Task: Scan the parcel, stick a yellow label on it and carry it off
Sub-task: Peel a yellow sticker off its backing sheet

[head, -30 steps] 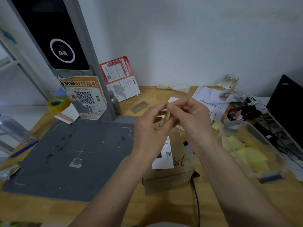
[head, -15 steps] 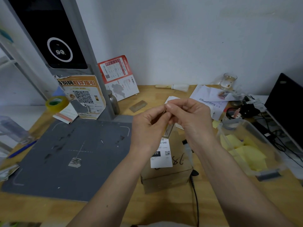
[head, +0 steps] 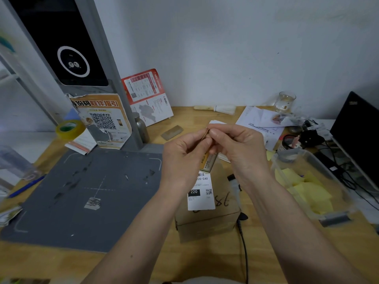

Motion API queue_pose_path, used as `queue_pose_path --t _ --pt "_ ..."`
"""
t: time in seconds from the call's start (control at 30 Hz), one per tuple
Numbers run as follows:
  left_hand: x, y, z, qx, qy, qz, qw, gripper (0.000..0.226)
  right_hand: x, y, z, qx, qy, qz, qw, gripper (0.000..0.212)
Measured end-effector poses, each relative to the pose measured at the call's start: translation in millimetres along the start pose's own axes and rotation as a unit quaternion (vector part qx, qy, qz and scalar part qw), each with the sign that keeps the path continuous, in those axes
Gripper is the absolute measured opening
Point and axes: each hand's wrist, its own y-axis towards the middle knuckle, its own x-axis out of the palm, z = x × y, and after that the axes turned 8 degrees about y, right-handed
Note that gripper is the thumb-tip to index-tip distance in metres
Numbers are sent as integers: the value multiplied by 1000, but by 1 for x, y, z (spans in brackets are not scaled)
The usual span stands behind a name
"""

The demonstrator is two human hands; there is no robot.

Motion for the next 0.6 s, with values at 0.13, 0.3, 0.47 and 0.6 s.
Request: queue_pose_path --t 0.13,0.3,0.47,0.6 --pt "0 -1 0 8 11 -1 1000 22 1 -1 0 -4 -5 13 1000 12" --pt "-1 -1 0 10 21 2 1000 22 1 -1 0 -1 -4 11 1000 9" --pt "-2 -1 1 25 42 -1 999 22 1 -1 0 -2 -1 11 1000 9" --pt "-2 0 2 21 29 -1 999 24 1 0 0 1 7 7 1000 11"
